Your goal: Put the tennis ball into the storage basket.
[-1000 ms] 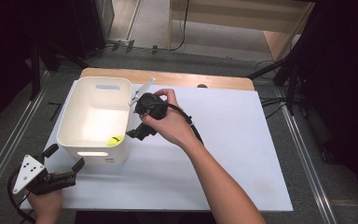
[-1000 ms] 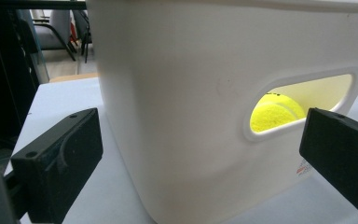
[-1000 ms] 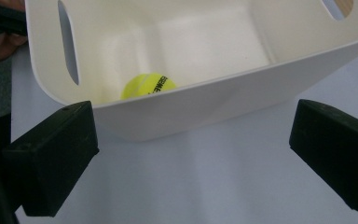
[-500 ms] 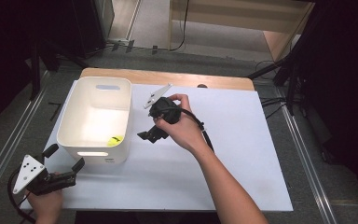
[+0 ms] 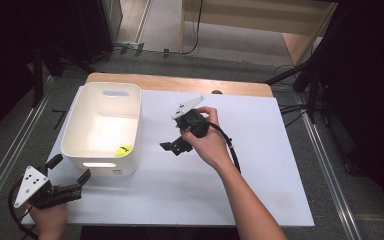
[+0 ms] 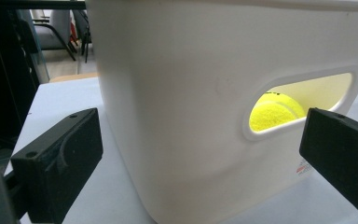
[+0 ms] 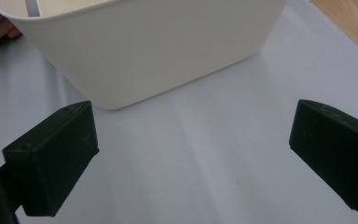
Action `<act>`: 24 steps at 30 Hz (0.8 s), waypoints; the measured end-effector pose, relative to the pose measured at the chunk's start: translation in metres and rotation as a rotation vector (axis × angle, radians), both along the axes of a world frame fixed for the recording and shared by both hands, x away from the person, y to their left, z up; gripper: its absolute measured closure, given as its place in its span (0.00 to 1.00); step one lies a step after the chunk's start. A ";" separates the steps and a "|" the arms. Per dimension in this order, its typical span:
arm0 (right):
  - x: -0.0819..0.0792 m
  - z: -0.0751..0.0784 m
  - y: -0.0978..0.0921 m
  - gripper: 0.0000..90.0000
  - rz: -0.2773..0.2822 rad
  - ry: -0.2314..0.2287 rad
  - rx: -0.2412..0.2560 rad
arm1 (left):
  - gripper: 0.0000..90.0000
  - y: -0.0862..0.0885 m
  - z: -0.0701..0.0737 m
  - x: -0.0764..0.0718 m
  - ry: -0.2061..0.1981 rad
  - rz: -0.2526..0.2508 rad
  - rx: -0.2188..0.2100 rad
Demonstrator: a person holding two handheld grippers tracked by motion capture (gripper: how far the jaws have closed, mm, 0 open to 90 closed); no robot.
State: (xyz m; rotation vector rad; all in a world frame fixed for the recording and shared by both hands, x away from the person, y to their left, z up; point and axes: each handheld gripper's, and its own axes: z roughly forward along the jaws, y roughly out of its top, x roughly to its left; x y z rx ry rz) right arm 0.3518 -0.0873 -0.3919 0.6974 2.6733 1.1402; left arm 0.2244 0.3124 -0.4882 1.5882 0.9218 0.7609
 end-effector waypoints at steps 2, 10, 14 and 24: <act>-0.002 -0.002 -0.005 0.00 -0.010 -0.003 0.011 | 0.00 0.000 0.000 0.000 0.000 0.000 0.000; -0.007 -0.010 -0.023 0.00 -0.050 -0.013 0.052 | 0.00 0.000 0.000 0.000 -0.001 -0.001 0.000; -0.010 -0.013 -0.031 0.00 -0.066 -0.019 0.082 | 0.00 0.000 0.000 0.000 0.000 0.000 0.000; -0.019 -0.021 -0.055 0.00 -0.104 -0.048 0.139 | 0.00 0.000 0.000 0.000 -0.001 0.001 0.001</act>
